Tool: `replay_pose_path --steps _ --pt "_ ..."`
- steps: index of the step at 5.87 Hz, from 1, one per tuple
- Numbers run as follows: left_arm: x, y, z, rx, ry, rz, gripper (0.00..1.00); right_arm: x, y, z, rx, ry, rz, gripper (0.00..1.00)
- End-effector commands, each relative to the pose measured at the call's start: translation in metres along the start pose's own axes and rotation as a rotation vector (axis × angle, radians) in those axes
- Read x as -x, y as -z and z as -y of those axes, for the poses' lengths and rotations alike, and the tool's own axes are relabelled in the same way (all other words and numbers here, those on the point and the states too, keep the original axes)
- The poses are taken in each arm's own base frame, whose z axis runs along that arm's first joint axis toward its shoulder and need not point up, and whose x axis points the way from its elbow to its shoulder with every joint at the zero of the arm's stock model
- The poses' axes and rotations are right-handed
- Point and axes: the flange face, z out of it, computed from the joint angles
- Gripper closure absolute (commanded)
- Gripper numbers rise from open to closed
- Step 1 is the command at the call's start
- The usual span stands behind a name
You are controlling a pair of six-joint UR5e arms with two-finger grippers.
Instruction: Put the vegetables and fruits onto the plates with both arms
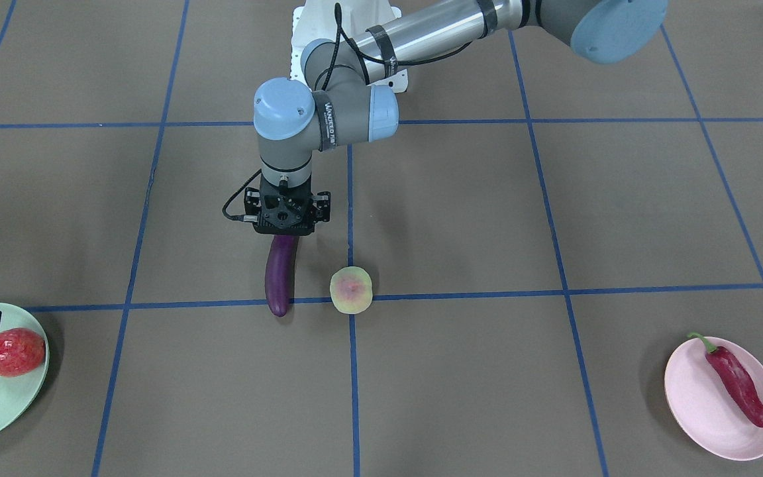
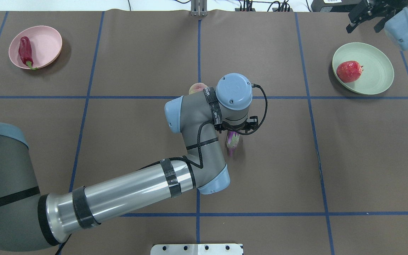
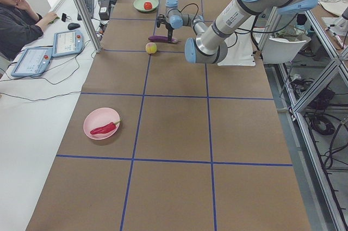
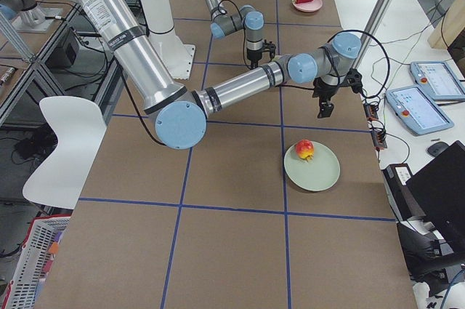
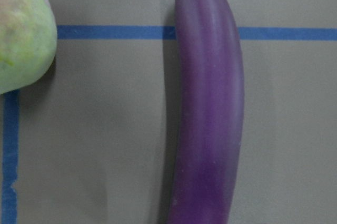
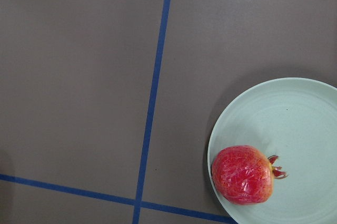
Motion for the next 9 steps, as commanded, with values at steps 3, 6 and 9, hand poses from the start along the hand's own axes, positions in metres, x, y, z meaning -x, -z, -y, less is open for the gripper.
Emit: replay_pose_path --steps 3,6,9 --pt "-0.005 -0.008 -0.015 0.017 -0.006 0.003 0.37 0.029 0.018 0.001 -0.019 -0.060 0.043 0.01" --pt "-0.011 0.011 -0.009 0.003 -0.003 -0.030 1.00 0.101 0.036 0.002 -0.032 -0.158 0.106 0.01" --pt "0.027 0.082 0.069 0.100 0.097 -0.052 1.00 0.171 0.013 -0.002 0.003 -0.181 0.120 0.01"
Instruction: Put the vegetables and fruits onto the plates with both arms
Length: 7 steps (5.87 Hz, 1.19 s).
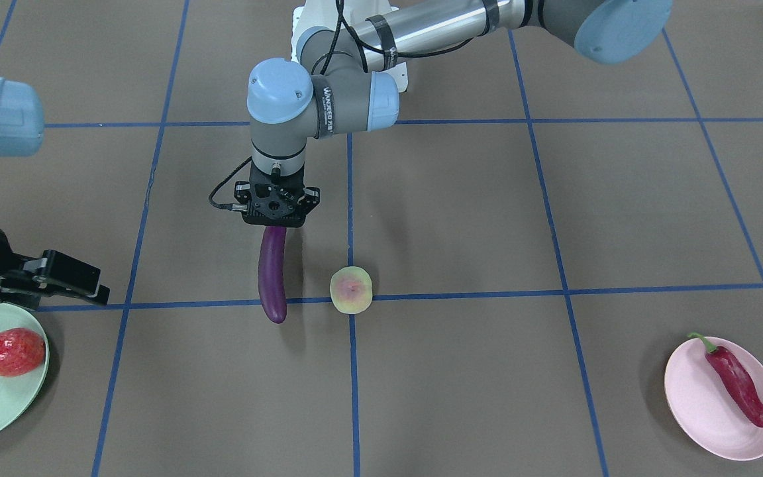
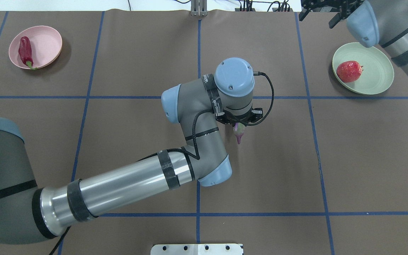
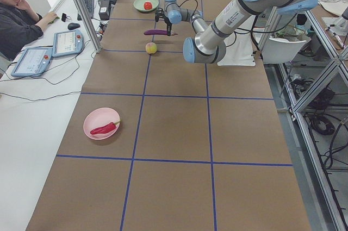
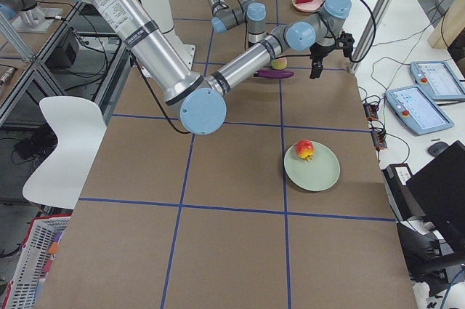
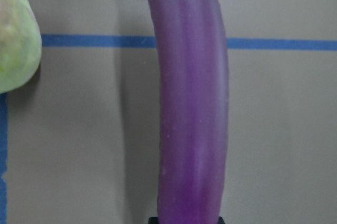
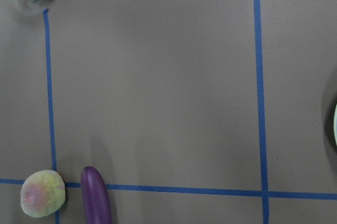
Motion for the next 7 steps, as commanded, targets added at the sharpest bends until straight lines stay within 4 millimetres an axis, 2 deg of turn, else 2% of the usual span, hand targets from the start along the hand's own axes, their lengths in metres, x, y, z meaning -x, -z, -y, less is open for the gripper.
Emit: replay_pose_path --steps 1,2,3,4,6,7 --pt "0.042 0.076 0.075 0.086 0.107 -0.010 1.00 0.034 -0.012 -0.010 0.014 -0.016 0.008 0.01" --pt "0.072 0.103 0.114 0.076 0.155 -0.017 1.00 0.050 -0.020 -0.015 0.016 -0.012 0.005 0.01" --pt "0.117 0.138 0.159 0.082 0.194 -0.028 1.00 0.072 -0.032 -0.021 0.013 -0.009 -0.010 0.01" --pt "0.173 0.167 0.198 0.084 0.179 -0.018 1.00 0.098 -0.051 -0.029 -0.006 -0.002 -0.024 0.01" --pt "0.270 0.191 0.242 0.069 0.099 0.051 1.00 0.150 -0.098 -0.042 -0.050 -0.036 -0.017 0.01" --pt "0.325 0.204 0.254 0.061 0.067 0.080 1.00 0.174 -0.118 -0.049 -0.059 -0.033 -0.040 0.01"
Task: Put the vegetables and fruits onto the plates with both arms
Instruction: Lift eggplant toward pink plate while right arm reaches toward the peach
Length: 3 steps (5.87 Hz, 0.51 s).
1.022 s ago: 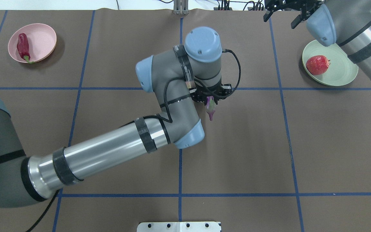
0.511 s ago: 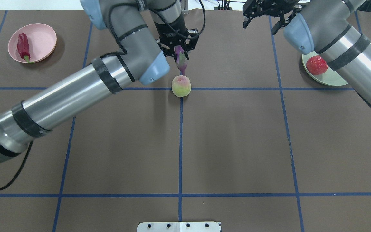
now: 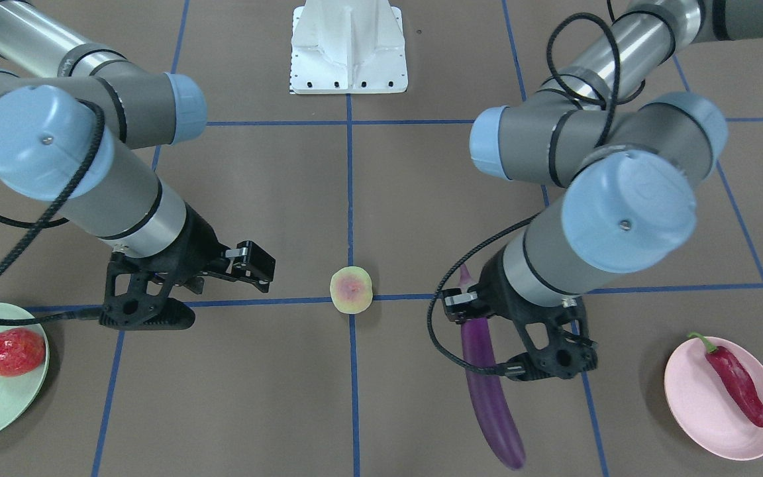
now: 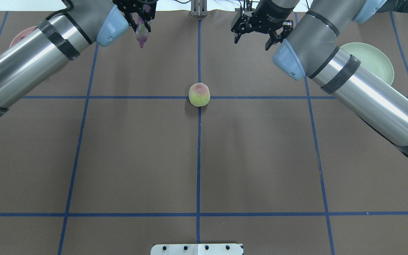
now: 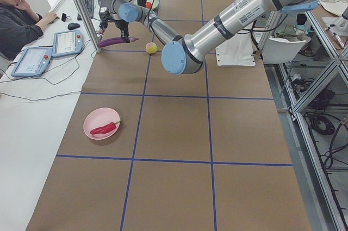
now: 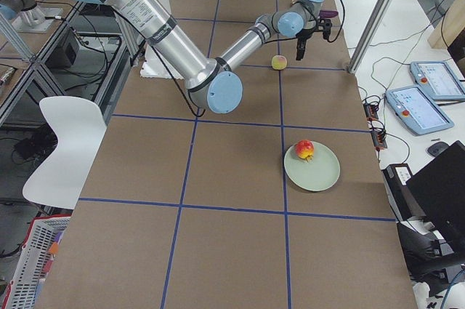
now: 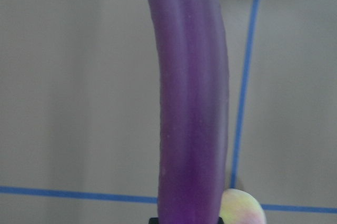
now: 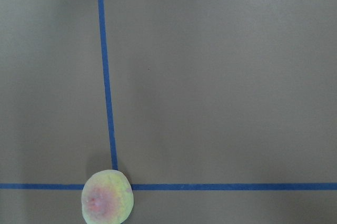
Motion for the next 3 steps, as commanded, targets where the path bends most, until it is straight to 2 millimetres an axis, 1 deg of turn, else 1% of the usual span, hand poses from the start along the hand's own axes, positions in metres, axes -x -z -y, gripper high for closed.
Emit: replay_pose_path --steps 1,2,3 --pt "0.098 0.020 0.031 -0.016 -0.059 0.049 1.00 0.047 -0.038 -0.016 -0.027 0.001 -0.032 0.01" --pt "0.146 0.031 0.047 -0.033 -0.092 0.076 1.00 0.066 -0.061 -0.018 -0.024 0.020 -0.027 0.01" --pt "0.186 0.028 0.057 -0.030 -0.061 0.118 1.00 0.081 -0.080 -0.030 -0.036 0.030 -0.040 0.01"
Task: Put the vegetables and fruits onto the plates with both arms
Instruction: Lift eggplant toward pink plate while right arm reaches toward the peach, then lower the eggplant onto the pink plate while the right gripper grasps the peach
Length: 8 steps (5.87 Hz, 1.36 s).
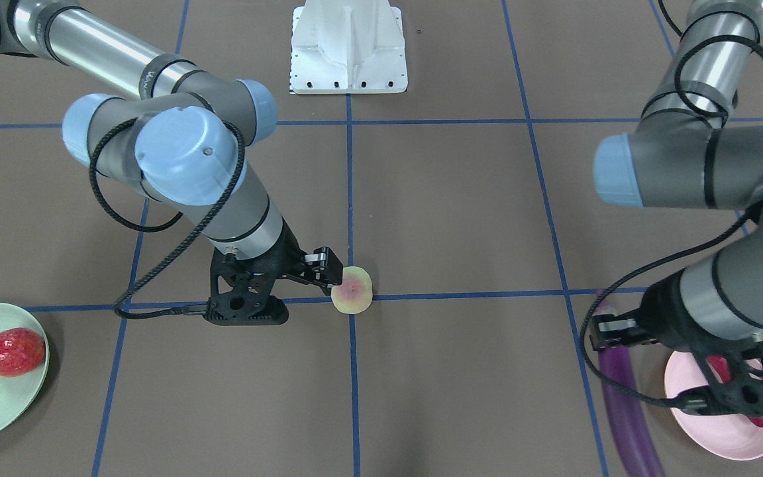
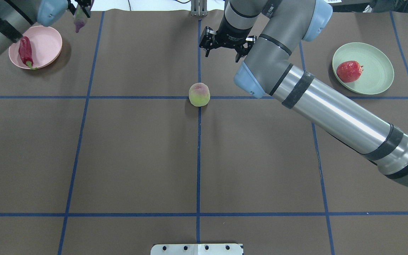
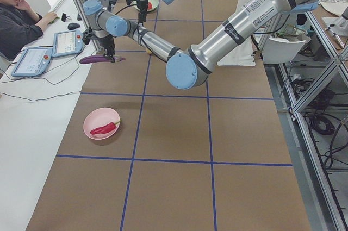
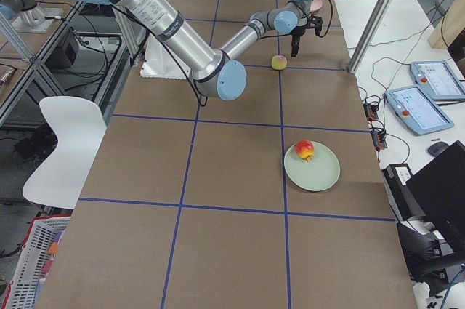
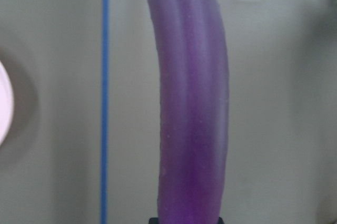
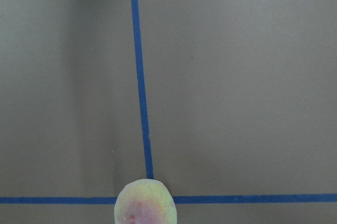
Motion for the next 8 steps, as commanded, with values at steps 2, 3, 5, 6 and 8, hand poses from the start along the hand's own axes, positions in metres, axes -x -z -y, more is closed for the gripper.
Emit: replay_pose_path --steps 2,3,5,6,8 --pt "0.070 -0.053 0.014 0.076 0.094 0.131 1.00 0.042 -0.049 -0.033 -0.011 0.017 -0.028 0.01" --pt "0.066 -0.067 0.013 0.054 0.082 0.218 1.00 0.045 -0.065 -0.043 -0.013 0.027 -0.050 0.01" --pt "0.068 -0.070 0.014 0.054 0.076 0.232 1.00 0.053 -0.102 -0.052 -0.030 0.052 -0.092 0.01" --pt "0.068 -0.070 0.014 0.054 0.073 0.232 1.00 0.048 -0.111 -0.051 -0.029 0.061 -0.099 0.01" --pt "0.071 -0.067 0.015 0.051 0.076 0.233 1.00 0.049 -0.127 -0.061 -0.026 0.078 -0.123 0.01"
